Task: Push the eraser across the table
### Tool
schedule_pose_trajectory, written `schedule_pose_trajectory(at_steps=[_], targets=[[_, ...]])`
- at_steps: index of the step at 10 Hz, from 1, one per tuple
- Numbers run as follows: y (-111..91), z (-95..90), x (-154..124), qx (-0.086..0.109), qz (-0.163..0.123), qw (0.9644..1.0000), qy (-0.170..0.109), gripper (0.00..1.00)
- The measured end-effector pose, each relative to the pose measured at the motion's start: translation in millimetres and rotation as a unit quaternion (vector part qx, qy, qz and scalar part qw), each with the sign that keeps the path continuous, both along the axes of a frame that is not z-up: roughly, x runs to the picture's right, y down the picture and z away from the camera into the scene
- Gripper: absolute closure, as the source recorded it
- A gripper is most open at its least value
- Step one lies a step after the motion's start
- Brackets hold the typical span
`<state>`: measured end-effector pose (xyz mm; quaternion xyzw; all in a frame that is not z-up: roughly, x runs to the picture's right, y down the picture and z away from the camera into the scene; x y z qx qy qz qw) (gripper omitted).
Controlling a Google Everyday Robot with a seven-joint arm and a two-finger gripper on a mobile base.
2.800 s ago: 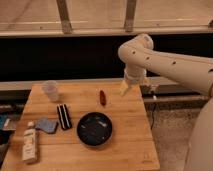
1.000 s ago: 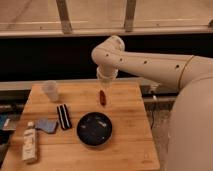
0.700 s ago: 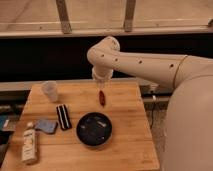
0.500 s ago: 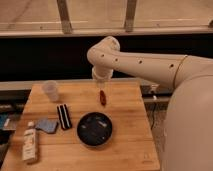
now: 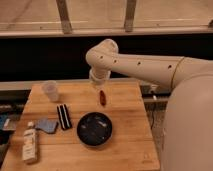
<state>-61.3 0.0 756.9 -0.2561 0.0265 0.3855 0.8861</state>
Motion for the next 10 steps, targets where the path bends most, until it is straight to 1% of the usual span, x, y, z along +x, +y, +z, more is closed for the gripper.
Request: schedule_pose_trajectory(at_steps=[2, 3, 4, 5, 6, 7, 8, 9, 10], targets=[[8.2, 2.6, -48.0, -0.007, -0.025, 0.9988, -0.041, 1.0], [13.7, 4.5, -78.3, -0.012, -0.04, 0.997, -0.066, 1.0], [24.9, 5.3, -112.7, -0.022, -0.057, 0.9936, -0.095, 1.0], [36.7, 7.5, -132.5, -0.032, -0.069, 0.9907, -0.113, 1.0], [56.5, 12.6, -161.6, -0.048, -0.087, 0.9856, -0.136, 1.0], [67.2, 13.5, -177.0, -0.057, -0.098, 0.9826, -0.147, 1.0], [69.7, 11.9, -182.8, -0.058, -0.099, 0.9816, -0.152, 1.0], [67.7, 15.1, -174.7, -0.058, -0.098, 0.9827, -0.146, 1.0], [67.5, 14.7, -175.5, -0.058, -0.098, 0.9827, -0.146, 1.0]])
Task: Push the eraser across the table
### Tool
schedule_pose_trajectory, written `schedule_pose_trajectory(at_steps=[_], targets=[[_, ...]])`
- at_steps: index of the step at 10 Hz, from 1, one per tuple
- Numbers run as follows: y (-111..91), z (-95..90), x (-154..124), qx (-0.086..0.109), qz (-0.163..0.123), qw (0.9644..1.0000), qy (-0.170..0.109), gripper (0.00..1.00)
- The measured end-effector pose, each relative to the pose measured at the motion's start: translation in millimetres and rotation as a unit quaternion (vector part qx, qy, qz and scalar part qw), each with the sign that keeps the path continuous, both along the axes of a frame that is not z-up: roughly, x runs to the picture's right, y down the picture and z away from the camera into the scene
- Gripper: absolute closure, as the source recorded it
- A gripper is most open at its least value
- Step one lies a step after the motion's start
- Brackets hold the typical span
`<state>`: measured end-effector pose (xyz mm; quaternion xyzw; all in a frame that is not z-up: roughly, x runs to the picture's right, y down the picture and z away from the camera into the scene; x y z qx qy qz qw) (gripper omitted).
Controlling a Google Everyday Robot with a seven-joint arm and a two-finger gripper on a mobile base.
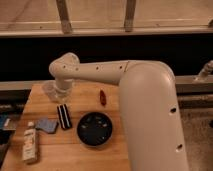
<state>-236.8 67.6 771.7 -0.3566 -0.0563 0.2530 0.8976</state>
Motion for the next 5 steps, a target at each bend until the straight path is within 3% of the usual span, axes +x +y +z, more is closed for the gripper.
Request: schedule_pose_trajectory(at_steps=[3, 5], targets=[[1.6, 1.2, -1.6, -0.005, -0.007, 1.0, -0.001, 1.0], [17.5, 10.5, -23.2, -0.026, -0.029, 0.999, -0.02, 1.0]])
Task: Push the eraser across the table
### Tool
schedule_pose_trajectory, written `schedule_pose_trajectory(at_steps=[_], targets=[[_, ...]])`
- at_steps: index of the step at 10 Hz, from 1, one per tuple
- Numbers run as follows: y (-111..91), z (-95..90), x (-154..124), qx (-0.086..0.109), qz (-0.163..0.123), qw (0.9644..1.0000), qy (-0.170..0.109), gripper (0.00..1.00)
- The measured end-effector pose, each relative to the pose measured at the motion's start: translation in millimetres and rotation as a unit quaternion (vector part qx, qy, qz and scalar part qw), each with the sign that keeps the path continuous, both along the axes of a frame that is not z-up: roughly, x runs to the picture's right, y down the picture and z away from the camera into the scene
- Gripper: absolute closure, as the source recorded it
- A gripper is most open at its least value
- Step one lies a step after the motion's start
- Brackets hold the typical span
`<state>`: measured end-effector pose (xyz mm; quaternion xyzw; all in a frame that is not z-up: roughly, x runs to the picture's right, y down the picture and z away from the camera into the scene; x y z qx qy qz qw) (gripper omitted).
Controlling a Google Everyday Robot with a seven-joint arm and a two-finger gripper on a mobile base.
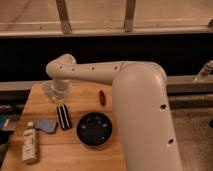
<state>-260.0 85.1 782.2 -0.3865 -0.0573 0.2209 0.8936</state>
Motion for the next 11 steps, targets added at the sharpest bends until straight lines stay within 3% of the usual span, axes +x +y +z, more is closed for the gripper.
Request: schedule_pose_trajectory(at_steps=[3, 7, 11], targets=[[37.7, 26.2, -34.8, -0.041, -0.026, 0.9984, -0.028, 1.0], [56.3, 34.1, -45.1, -0.076, -0.04, 0.9953, -0.044, 1.0], [72.9, 57.8, -47.3, -0.122, -0.043, 0.9901, -0.055, 1.0]])
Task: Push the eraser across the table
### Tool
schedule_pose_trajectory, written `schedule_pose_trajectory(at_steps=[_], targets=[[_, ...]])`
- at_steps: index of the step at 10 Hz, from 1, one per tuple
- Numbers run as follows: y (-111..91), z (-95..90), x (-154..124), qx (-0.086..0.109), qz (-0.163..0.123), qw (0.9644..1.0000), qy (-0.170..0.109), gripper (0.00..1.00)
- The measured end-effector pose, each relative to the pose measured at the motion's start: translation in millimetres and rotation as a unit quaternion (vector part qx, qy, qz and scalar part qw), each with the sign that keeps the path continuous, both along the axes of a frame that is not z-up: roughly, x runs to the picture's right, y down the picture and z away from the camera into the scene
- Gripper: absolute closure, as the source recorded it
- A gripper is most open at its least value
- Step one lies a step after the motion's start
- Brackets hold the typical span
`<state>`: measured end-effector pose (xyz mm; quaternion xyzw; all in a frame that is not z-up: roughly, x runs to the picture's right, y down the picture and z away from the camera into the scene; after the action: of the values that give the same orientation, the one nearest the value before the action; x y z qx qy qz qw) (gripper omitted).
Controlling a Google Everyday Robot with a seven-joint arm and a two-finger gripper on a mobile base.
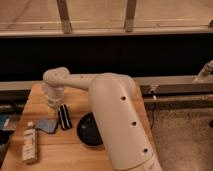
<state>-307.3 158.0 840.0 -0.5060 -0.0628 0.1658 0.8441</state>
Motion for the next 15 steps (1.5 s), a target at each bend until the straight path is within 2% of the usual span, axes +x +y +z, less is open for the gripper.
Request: schedule_pose_trajectory(at_steps=[2, 5, 9, 12, 15], targets=[[3.8, 10.0, 2.5, -0.009, -0.002, 0.9999, 0.005, 1.0], [-2.1, 25.8, 24.6, -0.005, 0.001, 0.9995, 0.032, 1.0], [-13.0, 22.8, 87.3, 0.012, 0.024, 0.9957, 0.088, 1.0], [-18.0, 22.6, 144.7, 0.013, 0.048, 0.9886, 0.142, 1.0], [-16.2, 26.9, 188.1, 0.002, 0.068, 0.9782, 0.197, 1.0]])
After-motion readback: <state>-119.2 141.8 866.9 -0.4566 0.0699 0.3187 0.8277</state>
